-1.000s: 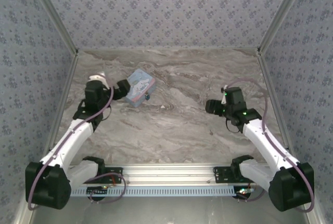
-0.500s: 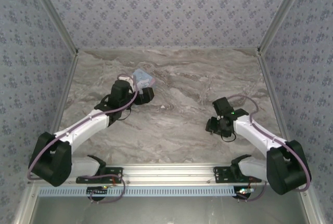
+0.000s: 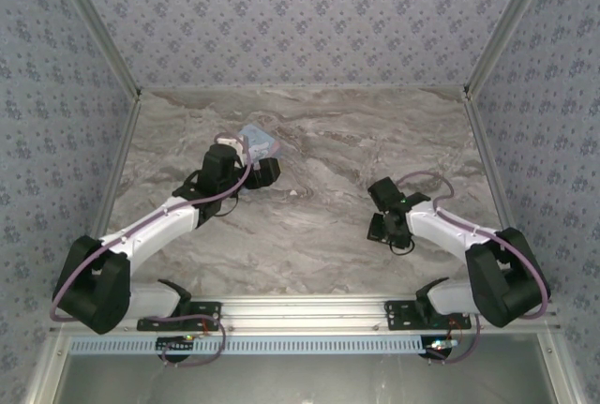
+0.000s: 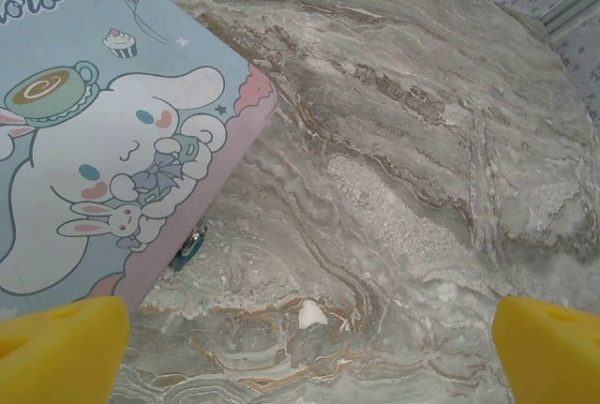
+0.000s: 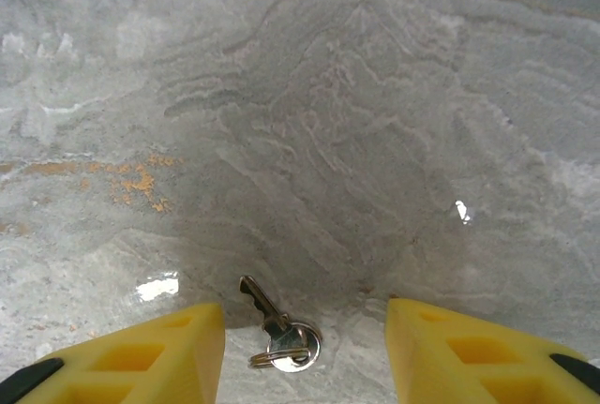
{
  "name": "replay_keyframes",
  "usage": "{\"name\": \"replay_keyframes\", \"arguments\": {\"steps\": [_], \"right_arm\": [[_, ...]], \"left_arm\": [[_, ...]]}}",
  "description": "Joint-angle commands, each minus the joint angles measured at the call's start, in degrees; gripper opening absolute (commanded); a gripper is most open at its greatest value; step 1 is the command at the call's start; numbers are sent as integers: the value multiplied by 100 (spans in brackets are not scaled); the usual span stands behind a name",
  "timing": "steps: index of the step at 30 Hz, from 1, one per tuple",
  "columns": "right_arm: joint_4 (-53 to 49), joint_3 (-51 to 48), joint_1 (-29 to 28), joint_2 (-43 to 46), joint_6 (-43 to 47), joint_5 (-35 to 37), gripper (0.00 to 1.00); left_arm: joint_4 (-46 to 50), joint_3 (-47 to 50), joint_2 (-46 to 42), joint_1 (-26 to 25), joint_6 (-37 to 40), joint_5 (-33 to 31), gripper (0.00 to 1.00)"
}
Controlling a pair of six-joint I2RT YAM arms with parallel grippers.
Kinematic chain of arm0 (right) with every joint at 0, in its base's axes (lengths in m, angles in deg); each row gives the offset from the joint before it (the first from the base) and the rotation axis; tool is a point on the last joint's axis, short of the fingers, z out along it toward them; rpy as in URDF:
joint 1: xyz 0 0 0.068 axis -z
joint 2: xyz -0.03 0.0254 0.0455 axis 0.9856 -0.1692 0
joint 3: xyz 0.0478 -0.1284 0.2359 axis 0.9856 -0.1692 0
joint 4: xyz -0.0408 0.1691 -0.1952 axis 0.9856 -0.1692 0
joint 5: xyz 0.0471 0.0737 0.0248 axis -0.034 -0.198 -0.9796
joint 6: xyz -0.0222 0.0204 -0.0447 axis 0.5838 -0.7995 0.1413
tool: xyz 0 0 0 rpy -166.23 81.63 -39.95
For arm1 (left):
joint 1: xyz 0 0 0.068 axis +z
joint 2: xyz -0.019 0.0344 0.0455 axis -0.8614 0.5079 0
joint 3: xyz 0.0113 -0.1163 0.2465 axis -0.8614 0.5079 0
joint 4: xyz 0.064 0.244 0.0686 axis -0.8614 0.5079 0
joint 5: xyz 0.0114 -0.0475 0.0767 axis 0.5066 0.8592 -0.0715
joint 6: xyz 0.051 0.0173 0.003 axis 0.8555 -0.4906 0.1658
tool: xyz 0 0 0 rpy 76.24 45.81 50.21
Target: Unlock a padlock with a key
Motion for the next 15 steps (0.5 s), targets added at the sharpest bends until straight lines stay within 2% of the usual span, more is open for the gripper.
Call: {"name": "replay_keyframes", "arguments": {"steps": [1, 15], "right_arm": [[-58, 110, -92, -90, -192, 242, 50], [-382, -18, -470, 79, -539, 559, 43]], "left_arm": [[8, -135, -129, -26, 129, -76, 99], [144, -192, -180, -27, 215, -121, 99]]}}
